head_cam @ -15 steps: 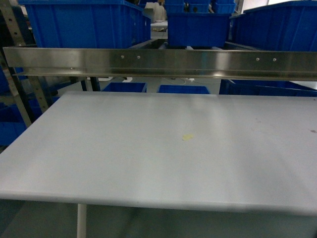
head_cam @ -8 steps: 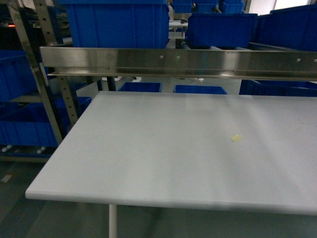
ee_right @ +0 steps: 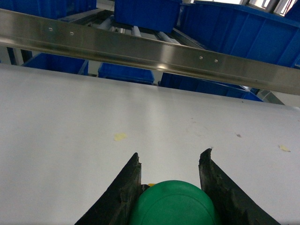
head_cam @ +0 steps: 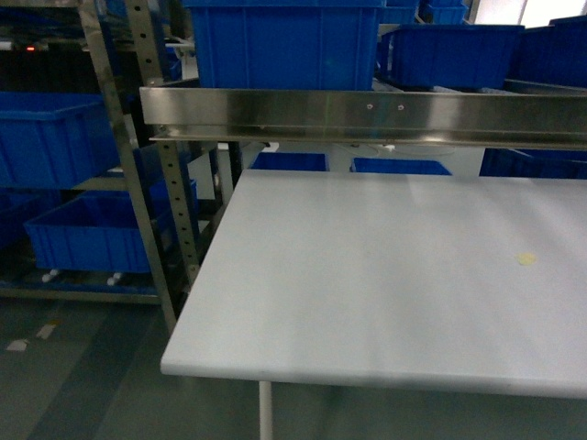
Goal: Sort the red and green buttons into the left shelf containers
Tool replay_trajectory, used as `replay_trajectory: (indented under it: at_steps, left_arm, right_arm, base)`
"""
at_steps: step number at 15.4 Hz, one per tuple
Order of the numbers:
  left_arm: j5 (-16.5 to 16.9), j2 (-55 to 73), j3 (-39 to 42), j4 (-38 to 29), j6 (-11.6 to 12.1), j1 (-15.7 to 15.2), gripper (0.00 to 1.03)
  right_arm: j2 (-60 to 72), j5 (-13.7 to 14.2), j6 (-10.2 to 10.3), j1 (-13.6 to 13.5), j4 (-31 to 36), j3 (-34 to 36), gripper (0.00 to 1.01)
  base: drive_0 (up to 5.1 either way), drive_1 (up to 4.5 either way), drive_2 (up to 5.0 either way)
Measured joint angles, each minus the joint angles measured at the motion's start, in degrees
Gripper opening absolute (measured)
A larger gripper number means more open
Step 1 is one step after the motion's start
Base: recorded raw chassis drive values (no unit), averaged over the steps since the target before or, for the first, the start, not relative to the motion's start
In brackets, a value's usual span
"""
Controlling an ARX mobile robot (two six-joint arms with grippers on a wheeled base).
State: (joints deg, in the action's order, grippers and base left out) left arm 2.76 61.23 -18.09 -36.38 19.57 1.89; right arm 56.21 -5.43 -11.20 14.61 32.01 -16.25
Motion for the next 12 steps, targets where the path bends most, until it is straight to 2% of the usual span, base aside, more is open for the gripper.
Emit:
replay_trajectory:
  at_steps: [12]
  left_arm:
    - [0.0,0.0,0.0,0.0,0.0,0.0,0.29]
  right_arm:
    - [0.0,-0.1,0.0,0.0,0.0,0.0,0.33]
  base:
    - [-5.0,2.40,2.4]
